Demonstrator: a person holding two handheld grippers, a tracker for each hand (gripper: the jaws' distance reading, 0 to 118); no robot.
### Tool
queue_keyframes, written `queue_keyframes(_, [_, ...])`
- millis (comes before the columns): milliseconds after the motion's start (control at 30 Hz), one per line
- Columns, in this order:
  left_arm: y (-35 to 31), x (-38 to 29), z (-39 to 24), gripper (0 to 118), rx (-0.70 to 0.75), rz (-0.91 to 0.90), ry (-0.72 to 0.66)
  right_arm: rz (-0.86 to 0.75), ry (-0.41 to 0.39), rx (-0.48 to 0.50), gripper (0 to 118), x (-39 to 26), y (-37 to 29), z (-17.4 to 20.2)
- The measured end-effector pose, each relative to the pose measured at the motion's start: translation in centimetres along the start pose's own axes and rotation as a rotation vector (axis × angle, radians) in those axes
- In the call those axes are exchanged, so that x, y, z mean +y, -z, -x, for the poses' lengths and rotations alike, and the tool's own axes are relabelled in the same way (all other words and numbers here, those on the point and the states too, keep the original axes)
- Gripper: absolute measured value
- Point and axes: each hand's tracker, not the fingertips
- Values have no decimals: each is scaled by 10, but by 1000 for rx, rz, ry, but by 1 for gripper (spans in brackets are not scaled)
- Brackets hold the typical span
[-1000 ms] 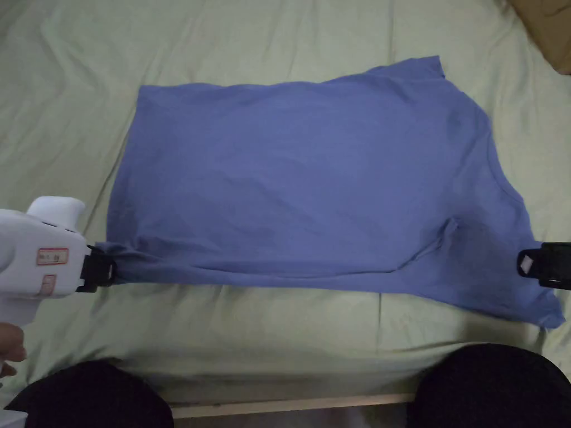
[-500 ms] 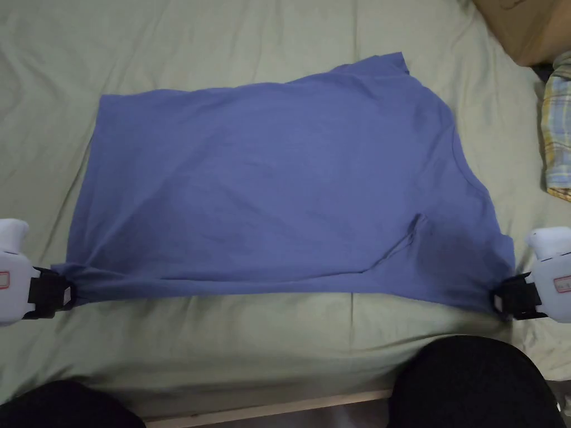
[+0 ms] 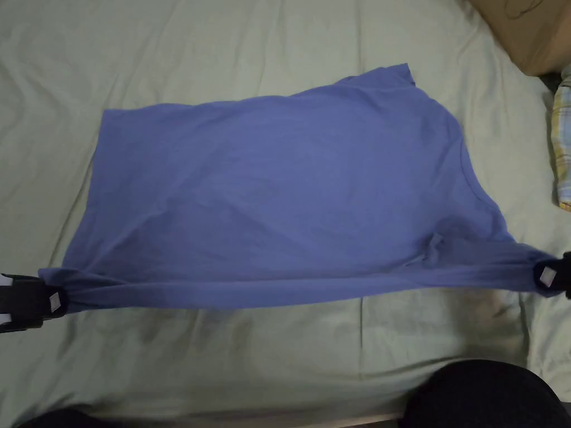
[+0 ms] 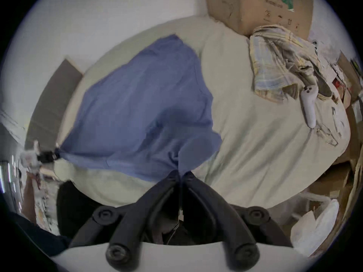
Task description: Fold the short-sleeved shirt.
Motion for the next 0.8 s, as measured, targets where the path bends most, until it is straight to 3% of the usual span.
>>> queue_keyframes(167, [3,44,7,5,-56,-42,-91,-50,88,67,2,63,-1,5])
queue_keyframes(400, [65,128,10,5,-51,-1,-143,-7,160,33,2,163,86,-5])
queue_keyframes(600, [118,158,18,6,-41,47,-192,54,168,-38,2,193,161,-6])
queue_keyframes(667, [126,159,21,19,-47,51,-215,48,186,-73,10,190,174,-5])
queue_keyframes(700, [127,159,20,31,-41,45,-220,25,189,-113,26,186,176,-2])
queue_keyframes(733, [126,157,21,51,-28,26,-220,8,174,-156,60,183,177,2])
queue_keyframes(767, [124,156,21,74,-14,14,-211,4,149,-181,83,180,176,5])
queue_keyframes(800, [120,154,20,100,-1,10,-194,17,105,-179,90,176,175,9])
